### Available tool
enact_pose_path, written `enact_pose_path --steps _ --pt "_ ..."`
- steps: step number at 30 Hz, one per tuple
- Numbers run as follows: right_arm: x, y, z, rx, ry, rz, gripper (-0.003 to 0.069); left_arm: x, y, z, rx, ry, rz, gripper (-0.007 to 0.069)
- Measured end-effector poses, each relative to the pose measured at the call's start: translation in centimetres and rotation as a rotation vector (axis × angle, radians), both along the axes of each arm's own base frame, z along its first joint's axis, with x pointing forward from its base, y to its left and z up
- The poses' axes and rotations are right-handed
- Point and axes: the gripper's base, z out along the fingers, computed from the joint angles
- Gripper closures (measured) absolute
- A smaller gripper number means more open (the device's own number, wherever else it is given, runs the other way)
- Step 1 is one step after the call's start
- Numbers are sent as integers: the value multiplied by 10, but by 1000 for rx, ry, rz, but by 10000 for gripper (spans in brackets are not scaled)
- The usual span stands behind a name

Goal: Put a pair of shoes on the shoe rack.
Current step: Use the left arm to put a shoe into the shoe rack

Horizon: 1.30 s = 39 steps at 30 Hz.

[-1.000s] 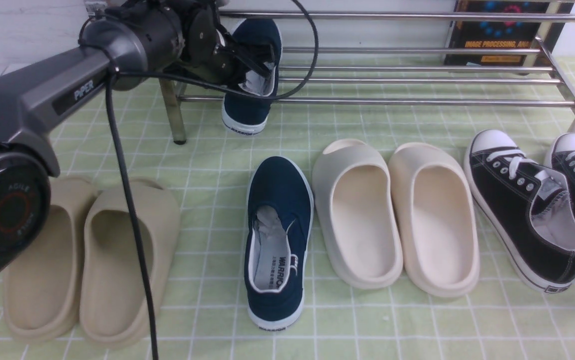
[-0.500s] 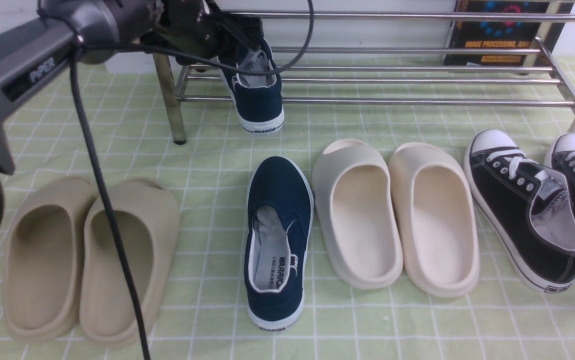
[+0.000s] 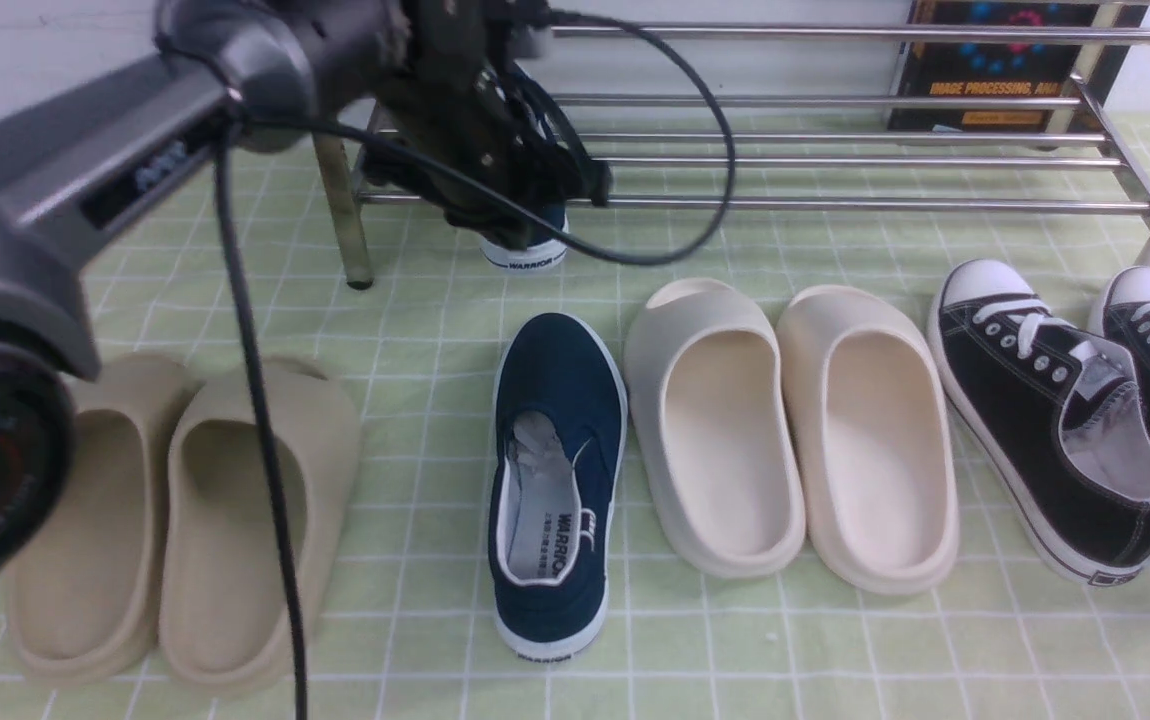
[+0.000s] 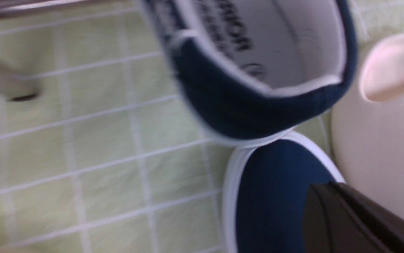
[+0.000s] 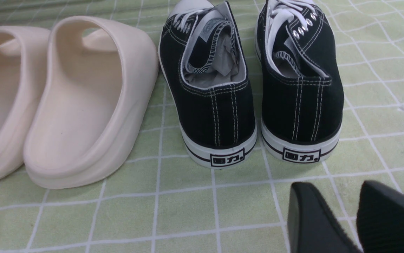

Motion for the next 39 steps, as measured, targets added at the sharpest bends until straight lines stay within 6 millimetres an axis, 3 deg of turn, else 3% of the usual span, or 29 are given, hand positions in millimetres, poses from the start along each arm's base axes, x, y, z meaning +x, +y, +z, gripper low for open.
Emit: enact_pose_path --steps 3,6,19,28,33,34,37,39 --pt "0 0 0 0 0 0 419 10 -5 -23 13 -1 7 638" --pt "0 0 0 0 0 0 419 15 0 -33 52 -10 45 638" --pt "0 0 0 0 0 0 419 28 9 -24 86 -144 135 638" --pt "0 0 0 0 0 0 419 33 21 -25 89 -142 163 632" --pt "0 0 0 0 0 0 419 33 21 -24 91 -142 163 533" --pt "0 0 0 0 0 0 419 33 21 -23 93 -140 165 482" --pt "0 0 0 0 0 0 419 29 24 -9 98 -115 189 361" --pt "0 0 0 0 0 0 419 26 26 2 96 -110 199 328"
